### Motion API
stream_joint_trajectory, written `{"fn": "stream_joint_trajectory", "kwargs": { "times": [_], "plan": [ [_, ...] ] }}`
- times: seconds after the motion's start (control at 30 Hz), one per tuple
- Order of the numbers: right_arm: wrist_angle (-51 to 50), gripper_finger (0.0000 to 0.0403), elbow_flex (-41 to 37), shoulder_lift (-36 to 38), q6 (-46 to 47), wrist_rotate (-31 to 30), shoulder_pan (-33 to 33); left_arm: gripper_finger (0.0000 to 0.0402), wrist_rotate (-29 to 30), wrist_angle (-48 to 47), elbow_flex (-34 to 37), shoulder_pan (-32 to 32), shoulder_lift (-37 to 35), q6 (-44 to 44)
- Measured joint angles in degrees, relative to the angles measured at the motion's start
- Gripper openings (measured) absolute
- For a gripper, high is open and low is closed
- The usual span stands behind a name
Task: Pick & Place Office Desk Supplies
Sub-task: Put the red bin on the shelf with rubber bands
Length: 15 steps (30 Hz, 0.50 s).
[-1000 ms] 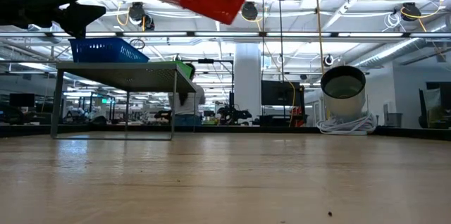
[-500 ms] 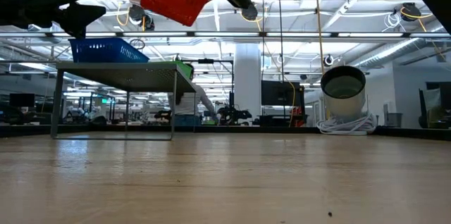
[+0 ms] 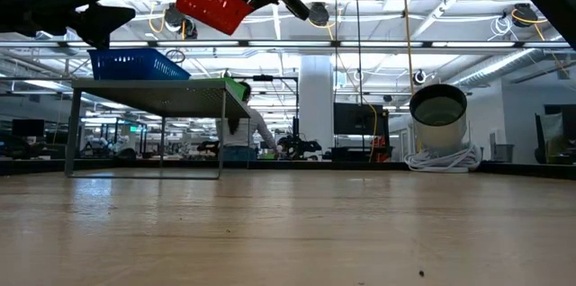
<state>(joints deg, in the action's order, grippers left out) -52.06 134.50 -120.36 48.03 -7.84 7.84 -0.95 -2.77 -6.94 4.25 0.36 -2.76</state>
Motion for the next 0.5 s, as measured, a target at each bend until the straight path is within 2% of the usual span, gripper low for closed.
{"fn": "stream_joint_trajectory", "kwargs": {
  "times": [0.17, 0.5],
  "plan": [
    [3.36, 0.0000, -1.37, -0.23, 2.50, -2.66, 0.45, 0.0269, 0.00, -0.01, 0.00, 0.02, 0.00, 0.00],
    [9.74, 0.0000, -8.41, -0.51, 7.39, -2.41, 1.11, 0.0269, 0.00, 0.01, 0.00, 0.00, 0.00, 0.01]
  ]
}}
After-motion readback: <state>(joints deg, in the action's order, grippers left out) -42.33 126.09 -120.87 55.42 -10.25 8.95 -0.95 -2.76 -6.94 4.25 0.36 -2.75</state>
